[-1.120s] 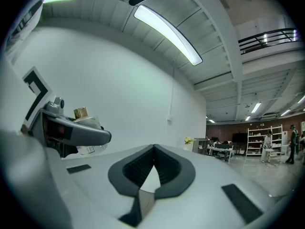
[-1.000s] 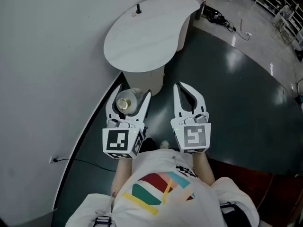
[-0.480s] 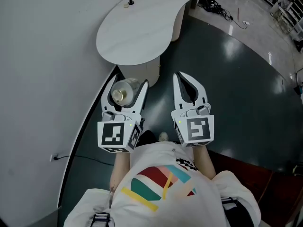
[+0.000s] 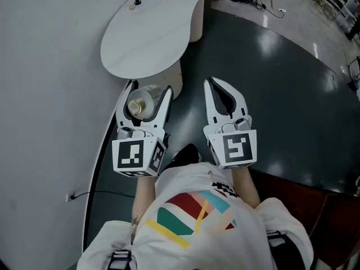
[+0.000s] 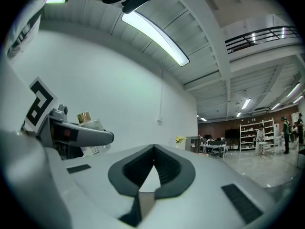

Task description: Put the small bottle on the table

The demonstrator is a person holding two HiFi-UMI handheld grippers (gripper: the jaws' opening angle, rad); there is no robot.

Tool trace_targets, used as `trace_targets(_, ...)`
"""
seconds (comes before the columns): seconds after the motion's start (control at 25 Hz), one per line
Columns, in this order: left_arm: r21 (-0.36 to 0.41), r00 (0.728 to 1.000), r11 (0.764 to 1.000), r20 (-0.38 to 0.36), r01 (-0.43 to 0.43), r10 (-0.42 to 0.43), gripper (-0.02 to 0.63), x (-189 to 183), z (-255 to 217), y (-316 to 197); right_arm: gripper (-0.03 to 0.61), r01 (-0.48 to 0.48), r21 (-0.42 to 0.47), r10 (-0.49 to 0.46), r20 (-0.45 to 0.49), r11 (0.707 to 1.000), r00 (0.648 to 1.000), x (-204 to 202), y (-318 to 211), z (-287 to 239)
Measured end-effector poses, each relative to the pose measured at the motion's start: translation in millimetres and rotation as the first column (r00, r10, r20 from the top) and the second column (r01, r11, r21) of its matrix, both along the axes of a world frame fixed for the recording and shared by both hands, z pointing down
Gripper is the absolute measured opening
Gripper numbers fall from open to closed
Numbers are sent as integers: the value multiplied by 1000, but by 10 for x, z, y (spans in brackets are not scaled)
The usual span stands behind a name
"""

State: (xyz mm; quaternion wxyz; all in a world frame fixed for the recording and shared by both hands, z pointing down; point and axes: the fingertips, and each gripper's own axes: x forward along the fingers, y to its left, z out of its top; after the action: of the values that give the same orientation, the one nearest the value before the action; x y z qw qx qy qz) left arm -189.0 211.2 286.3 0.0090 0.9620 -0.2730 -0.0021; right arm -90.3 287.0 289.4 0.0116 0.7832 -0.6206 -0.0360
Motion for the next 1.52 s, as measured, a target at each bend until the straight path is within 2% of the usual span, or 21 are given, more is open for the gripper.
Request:
trace_targets(0.32,4,999,999,-11,-44,44,354,210,-15,19,12,-52,1,52,6,999,999,246,71,20)
trace_targets(0.76,17,998,998,-26,-54,54,354,448,-57,-188,12,-60,-14,60,-32,998,998,423,-21,23)
trace_targets(0.88,22,997,997,-32,-71,72,354,568,-81,-233,12,-73,16,74,-74,997,995,530,-28,-48)
trace_targets(1.0,29,995,995,-35,-93,94,354,680,-87,-250,12,-90,26,91,-67,996,994,621,-36,-65)
trace_targets(1.12,35,992,993,-35,-116,117,354,798,-70,-304,12,-90,22,91,-81,996,993,693,-122,-54)
trace_targets(1.28,43,991,991,-46,-128,130,354,942,-80,-448,12,-69,40,75,-149,997,986,770,-293,-118)
trace_targets(1.52,54,988,990,-72,-129,133,354,1209,-147,-795,12,-82,44,89,-176,996,980,1018,-576,-188)
